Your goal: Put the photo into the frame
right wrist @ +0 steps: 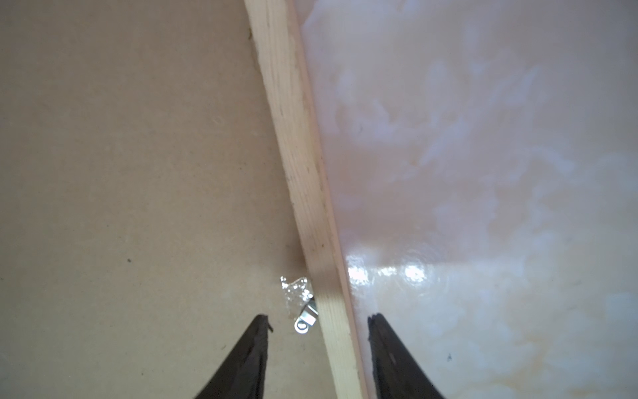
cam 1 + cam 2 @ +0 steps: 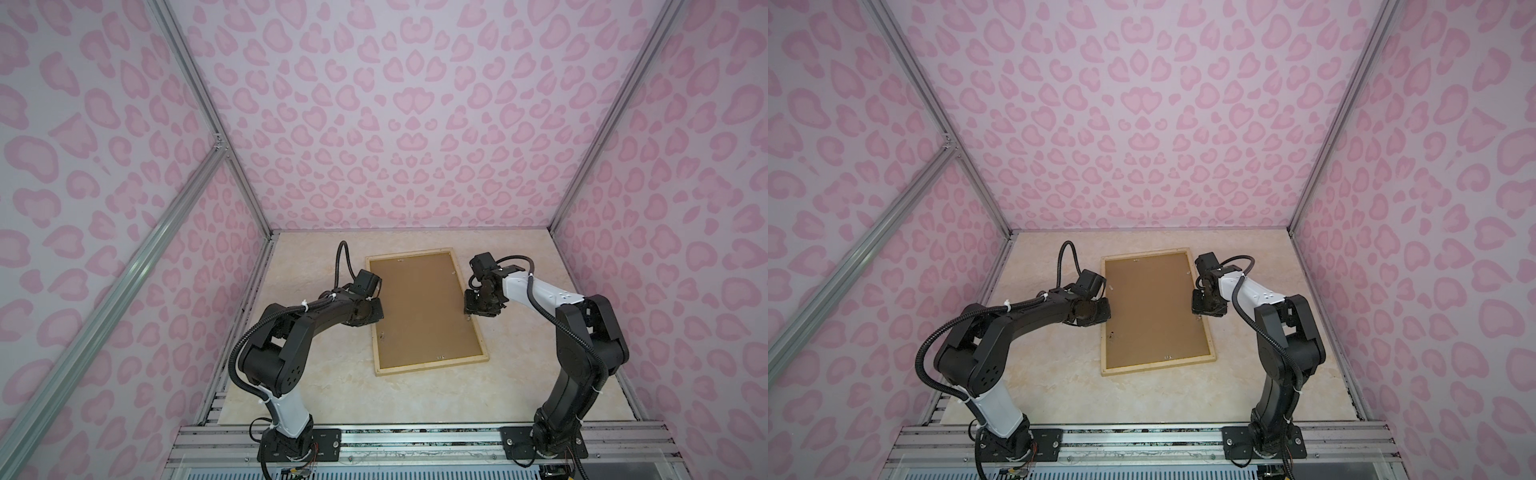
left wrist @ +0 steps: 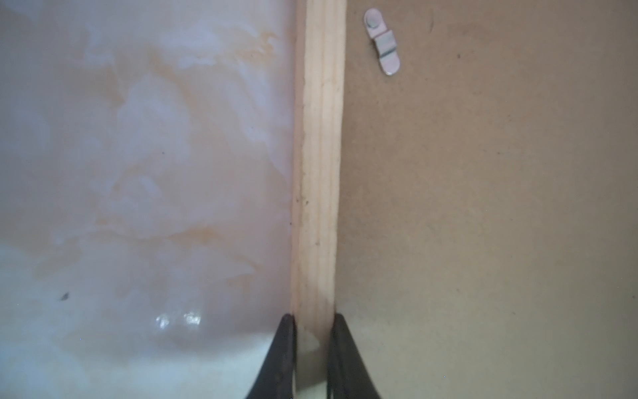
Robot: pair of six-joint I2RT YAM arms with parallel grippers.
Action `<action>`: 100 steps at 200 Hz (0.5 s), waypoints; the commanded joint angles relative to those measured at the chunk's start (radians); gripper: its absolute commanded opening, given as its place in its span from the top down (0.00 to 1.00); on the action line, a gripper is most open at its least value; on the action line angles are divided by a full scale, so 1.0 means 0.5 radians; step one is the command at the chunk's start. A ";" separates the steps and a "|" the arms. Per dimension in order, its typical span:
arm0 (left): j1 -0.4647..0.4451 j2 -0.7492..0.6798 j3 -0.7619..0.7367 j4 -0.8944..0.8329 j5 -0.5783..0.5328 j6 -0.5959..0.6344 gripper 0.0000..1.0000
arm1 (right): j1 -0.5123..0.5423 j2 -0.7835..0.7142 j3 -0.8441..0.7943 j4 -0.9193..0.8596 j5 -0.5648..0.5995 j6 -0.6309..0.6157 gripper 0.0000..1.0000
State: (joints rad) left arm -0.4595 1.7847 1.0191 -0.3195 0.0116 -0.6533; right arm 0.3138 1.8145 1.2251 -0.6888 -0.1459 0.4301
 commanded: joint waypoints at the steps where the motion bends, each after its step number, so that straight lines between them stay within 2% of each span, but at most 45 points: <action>1: -0.001 0.054 -0.023 -0.199 0.035 -0.031 0.94 | 0.005 0.051 -0.006 -0.064 0.049 0.021 0.50; 25: 0.000 0.055 -0.023 -0.192 0.039 -0.034 0.94 | 0.011 0.079 -0.028 -0.049 0.080 0.083 0.50; 62: 0.000 0.060 -0.023 -0.187 0.046 -0.037 0.94 | 0.017 0.092 -0.043 -0.043 0.115 0.261 0.60; 100: 0.002 0.051 -0.030 -0.180 0.046 -0.037 0.94 | 0.034 0.140 0.011 -0.147 0.217 0.465 0.60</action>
State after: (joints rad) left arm -0.4591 1.7882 1.0206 -0.3191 0.0185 -0.6537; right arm 0.3252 1.8542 1.2125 -0.7013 -0.0967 0.5728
